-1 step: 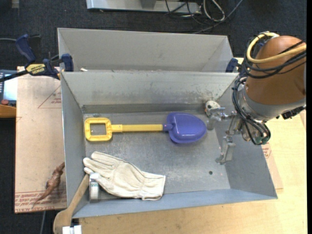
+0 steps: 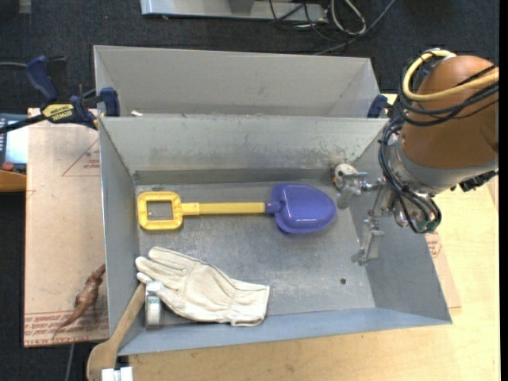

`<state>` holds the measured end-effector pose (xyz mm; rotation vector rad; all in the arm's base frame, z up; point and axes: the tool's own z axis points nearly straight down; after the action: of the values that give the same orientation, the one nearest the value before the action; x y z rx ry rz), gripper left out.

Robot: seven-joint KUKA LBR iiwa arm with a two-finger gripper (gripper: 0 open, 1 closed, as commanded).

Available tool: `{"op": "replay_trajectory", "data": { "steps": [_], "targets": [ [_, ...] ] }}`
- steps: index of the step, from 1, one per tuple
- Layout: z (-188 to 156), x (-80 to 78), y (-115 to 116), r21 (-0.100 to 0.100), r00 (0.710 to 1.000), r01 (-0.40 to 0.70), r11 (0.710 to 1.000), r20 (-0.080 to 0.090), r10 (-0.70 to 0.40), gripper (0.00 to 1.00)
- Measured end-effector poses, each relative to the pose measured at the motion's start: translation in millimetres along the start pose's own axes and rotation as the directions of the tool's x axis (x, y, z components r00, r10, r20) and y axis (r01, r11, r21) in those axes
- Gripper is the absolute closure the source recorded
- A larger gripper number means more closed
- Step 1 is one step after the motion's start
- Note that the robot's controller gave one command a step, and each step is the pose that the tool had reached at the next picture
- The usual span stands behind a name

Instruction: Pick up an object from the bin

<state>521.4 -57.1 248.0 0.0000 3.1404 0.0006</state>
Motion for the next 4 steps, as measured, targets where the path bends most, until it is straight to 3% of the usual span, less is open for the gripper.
{"op": "replay_trajectory", "data": {
  "steps": [1, 2, 3, 4],
  "targets": [
    [123.7, -65.7, 21.9, 0.0, 0.996, 0.092, 0.996, 0.006, -0.092, 0.0],
    [99.5, -76.2, 35.1, -0.001, 0.999, -0.033, 0.999, 0.009, 0.033, 0.0],
    [132.4, -90.2, 121.6, -0.004, 0.982, 0.187, 0.982, 0.003, -0.187, 0.0],
    [177.5, -113.6, 28.9, 0.004, 0.996, 0.083, 0.997, 0.018, -0.083, 0.0]
  ]
}}
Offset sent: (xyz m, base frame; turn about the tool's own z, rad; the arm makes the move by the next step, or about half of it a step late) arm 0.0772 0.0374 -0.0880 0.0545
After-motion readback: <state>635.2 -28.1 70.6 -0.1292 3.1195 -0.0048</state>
